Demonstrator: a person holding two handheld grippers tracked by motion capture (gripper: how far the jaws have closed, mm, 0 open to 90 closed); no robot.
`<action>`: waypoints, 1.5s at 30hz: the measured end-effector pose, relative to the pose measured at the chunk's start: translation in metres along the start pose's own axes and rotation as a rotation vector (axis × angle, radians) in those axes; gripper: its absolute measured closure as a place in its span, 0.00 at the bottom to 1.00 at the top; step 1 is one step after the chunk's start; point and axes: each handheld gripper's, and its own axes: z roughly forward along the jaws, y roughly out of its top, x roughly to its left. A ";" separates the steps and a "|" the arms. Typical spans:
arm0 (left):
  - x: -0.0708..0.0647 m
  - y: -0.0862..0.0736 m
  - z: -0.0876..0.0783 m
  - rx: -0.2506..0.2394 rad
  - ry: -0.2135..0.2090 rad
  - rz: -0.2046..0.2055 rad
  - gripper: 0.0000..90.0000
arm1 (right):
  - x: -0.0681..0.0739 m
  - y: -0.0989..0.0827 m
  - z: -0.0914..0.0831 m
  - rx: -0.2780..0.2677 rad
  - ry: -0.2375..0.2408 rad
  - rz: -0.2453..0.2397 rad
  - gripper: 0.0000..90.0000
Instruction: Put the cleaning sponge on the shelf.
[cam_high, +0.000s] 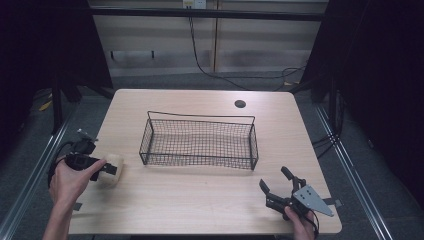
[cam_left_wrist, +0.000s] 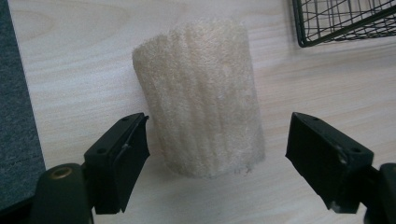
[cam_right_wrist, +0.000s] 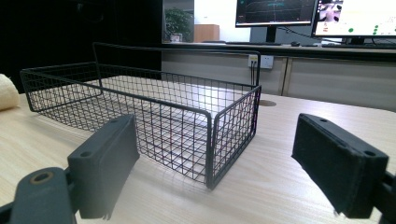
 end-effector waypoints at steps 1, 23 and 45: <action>0.000 0.000 0.001 0.009 0.005 -0.004 0.23 | 0.000 0.000 0.000 -0.001 0.000 0.001 0.15; -0.007 0.008 0.030 0.075 0.093 -0.019 0.25 | 0.000 0.000 0.000 -0.003 0.004 -0.003 0.15; 0.003 0.004 0.027 0.062 0.062 -0.052 0.29 | 0.000 0.000 0.000 -0.004 0.008 0.000 0.15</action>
